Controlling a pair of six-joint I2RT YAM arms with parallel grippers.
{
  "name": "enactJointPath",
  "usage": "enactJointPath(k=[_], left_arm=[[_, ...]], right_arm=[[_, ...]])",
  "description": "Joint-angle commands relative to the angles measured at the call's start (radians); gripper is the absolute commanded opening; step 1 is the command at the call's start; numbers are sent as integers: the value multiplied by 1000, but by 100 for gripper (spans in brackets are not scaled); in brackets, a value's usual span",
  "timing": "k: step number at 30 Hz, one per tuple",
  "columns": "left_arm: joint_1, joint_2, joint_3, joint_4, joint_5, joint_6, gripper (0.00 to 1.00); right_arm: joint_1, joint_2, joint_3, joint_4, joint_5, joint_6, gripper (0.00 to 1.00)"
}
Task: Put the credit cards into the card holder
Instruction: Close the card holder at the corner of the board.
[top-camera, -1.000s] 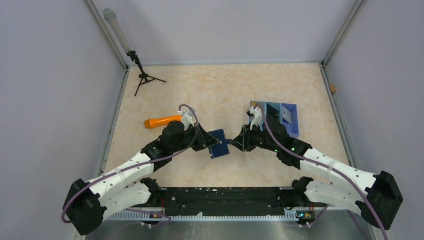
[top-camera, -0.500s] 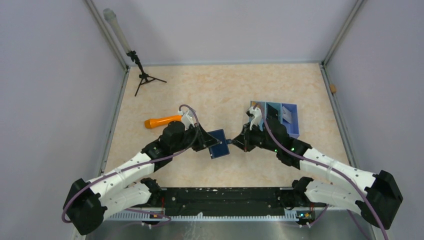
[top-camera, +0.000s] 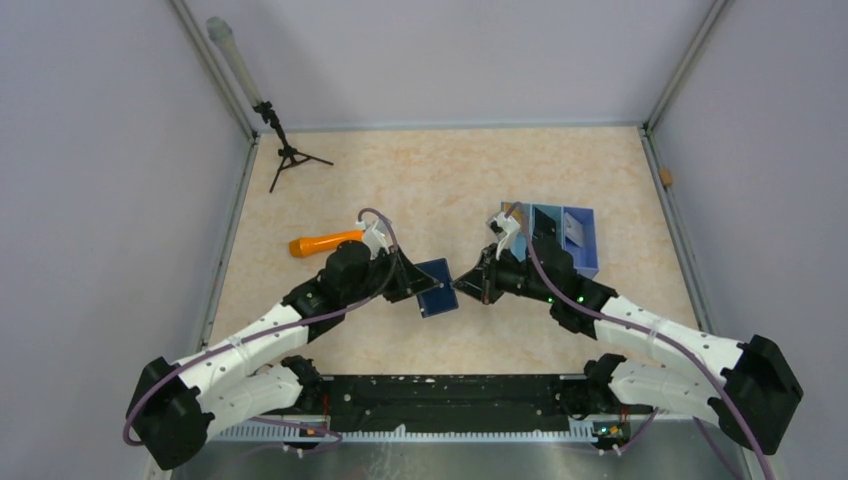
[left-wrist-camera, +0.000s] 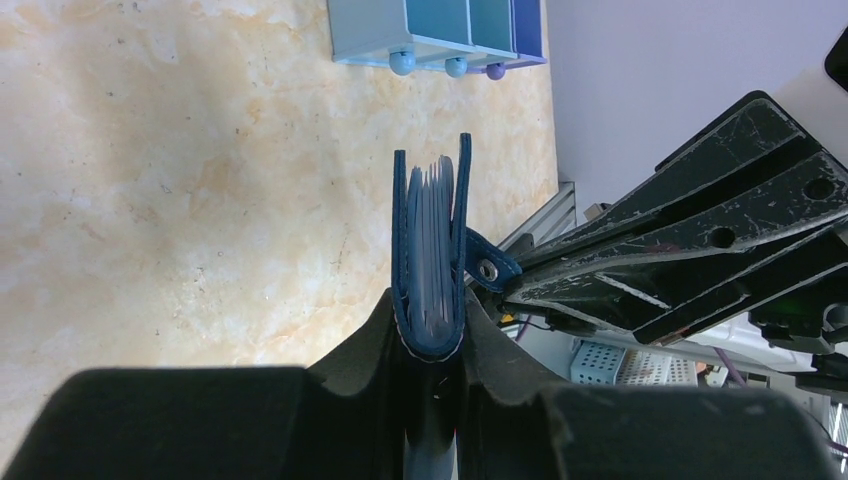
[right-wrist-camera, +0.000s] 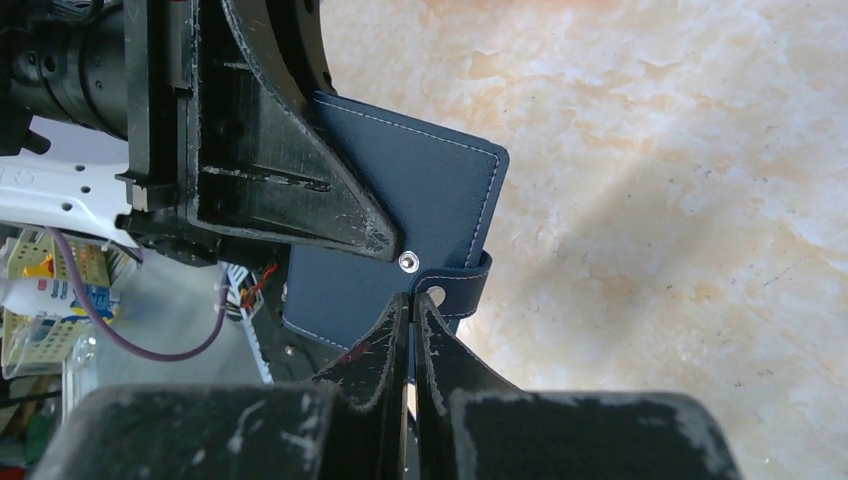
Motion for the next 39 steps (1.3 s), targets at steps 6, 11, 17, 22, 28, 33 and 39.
enactJointPath(k=[6,11,17,22,28,33,39], left_arm=[[-7,13,35,54,-5,3,0],[-10,26,35,62,6,1,0],[-12,30,38,60,14,7,0],[-13,37,37,57,13,7,0],[-19,56,50,39,11,17,0],[-23,107,60,-61,-44,58,0],[-55,227,82,-209,-116,107,0]], right_arm=[[22,41,-15,175,-71,40,0],[22,60,-32,227,-83,60,0],[22,63,-46,258,-82,66,0],[22,63,-55,269,-83,70,0],[22,80,-67,294,-89,79,0],[24,91,-60,149,49,66,0],[59,84,-125,93,193,106,23]])
